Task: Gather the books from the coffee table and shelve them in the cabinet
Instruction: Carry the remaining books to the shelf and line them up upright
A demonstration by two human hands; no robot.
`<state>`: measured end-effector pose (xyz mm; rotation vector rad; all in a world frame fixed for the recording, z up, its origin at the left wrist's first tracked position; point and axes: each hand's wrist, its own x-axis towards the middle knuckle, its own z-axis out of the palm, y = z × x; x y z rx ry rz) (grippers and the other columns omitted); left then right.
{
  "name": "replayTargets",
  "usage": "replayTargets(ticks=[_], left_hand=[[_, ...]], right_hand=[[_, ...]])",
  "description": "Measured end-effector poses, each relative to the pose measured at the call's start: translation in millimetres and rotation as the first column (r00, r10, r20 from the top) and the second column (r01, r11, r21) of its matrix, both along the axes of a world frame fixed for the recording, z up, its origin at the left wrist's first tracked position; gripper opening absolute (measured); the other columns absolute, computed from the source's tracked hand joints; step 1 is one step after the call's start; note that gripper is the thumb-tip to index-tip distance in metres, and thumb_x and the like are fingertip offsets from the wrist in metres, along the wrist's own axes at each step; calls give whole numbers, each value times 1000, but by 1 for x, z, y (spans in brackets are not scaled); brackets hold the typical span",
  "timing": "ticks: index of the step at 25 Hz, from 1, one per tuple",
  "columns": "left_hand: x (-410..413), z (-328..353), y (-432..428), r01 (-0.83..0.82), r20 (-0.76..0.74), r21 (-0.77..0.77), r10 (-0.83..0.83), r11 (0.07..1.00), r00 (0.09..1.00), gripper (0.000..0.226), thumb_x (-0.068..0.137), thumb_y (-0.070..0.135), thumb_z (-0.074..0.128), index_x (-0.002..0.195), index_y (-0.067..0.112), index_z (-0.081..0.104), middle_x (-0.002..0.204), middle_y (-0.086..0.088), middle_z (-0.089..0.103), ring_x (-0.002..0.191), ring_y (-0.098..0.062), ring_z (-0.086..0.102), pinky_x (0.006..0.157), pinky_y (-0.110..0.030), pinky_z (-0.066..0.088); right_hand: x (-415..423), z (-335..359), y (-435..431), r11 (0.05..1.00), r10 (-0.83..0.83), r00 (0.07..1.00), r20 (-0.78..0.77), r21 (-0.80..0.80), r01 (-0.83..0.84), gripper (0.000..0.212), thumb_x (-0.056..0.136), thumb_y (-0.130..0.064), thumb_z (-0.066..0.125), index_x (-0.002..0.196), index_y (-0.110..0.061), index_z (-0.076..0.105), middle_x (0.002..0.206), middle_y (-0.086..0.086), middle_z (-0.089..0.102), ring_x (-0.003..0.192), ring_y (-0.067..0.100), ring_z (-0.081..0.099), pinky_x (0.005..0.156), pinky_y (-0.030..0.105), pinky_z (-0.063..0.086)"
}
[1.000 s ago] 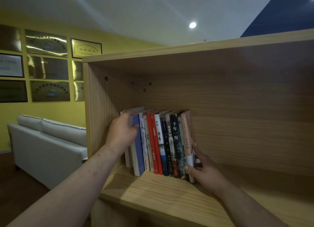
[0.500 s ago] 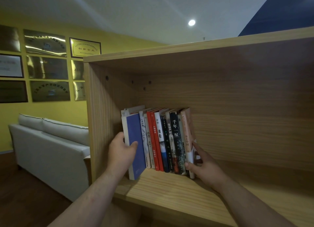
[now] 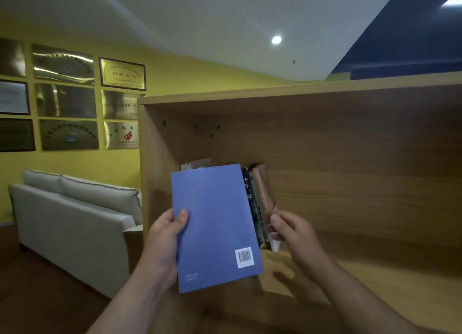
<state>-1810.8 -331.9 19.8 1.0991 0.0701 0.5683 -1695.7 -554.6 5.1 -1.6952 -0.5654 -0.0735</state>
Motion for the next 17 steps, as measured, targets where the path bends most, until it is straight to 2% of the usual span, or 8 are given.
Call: replayTargets(ticks=[2, 5, 6, 8, 10, 11, 14, 17], left_hand=[[7, 3, -36, 127, -22, 36, -126, 991, 992, 25, 97, 21, 55, 117, 10, 65, 109, -17, 75, 92, -37, 73, 83, -55, 57], [20, 3, -73, 234, -131, 319, -202, 918, 971, 28, 98, 32, 54, 121, 20, 65, 110, -3, 77, 102, -26, 73, 94, -54, 55], [27, 2, -72, 274, -218, 517, -184, 811, 958, 34, 95, 41, 54, 122, 24, 65, 111, 3, 76, 103, -19, 71, 98, -50, 54], [40, -8, -55, 392, -416, 833, -25, 391, 909, 54, 89, 59, 55, 134, 29, 58, 125, 11, 66, 114, -8, 61, 104, -36, 49], [52, -22, -33, 461, -448, 887, 235, -2, 862, 84, 74, 82, 52, 143, 33, 48, 144, 11, 50, 130, -10, 46, 109, -33, 39], [56, -29, -27, 466, -426, 881, 293, -83, 856, 97, 65, 92, 43, 144, 36, 46, 148, 12, 45, 134, -12, 41, 111, -36, 36], [70, -40, -19, 404, -362, 910, 296, -93, 884, 108, 52, 101, 25, 139, 41, 48, 142, 16, 46, 131, -12, 39, 112, -41, 34], [78, -48, -14, 389, -343, 914, 299, -112, 891, 116, 43, 103, 18, 135, 42, 50, 134, 19, 46, 127, -10, 40, 110, -41, 34]], right_hand=[[-23, 4, -7, 951, 266, 930, -252, 229, -210, 32, 99, -28, 60, 123, -9, 67, 107, 10, 78, 88, 22, 75, 70, 32, 58], [-30, 6, -39, 944, 198, 938, -286, 312, -105, 31, 93, -10, 65, 123, -8, 65, 107, 15, 79, 88, 34, 76, 74, 45, 61], [-27, 7, -52, 951, 104, 962, -253, 308, -22, 30, 93, -10, 66, 122, -9, 65, 106, 14, 79, 90, 35, 76, 76, 48, 61], [-22, 15, -75, 943, -127, 977, -174, 285, 173, 21, 96, -10, 66, 116, -12, 66, 104, 11, 78, 90, 35, 75, 76, 48, 61], [-16, 21, -87, 918, -334, 940, -70, 200, 342, 15, 97, -11, 66, 109, -19, 63, 101, 1, 74, 87, 24, 72, 69, 38, 58], [-13, 22, -87, 905, -394, 919, -20, 168, 392, 14, 97, -10, 66, 104, -22, 63, 97, -2, 72, 85, 19, 70, 66, 35, 56], [4, 16, -71, 871, -491, 864, 108, 69, 487, 22, 95, -10, 67, 84, -27, 59, 84, -1, 70, 76, 15, 67, 65, 34, 53], [17, 6, -41, 892, -449, 886, 120, -1, 452, 26, 98, -13, 63, 83, -33, 55, 79, -11, 63, 71, 1, 59, 53, 12, 41]])
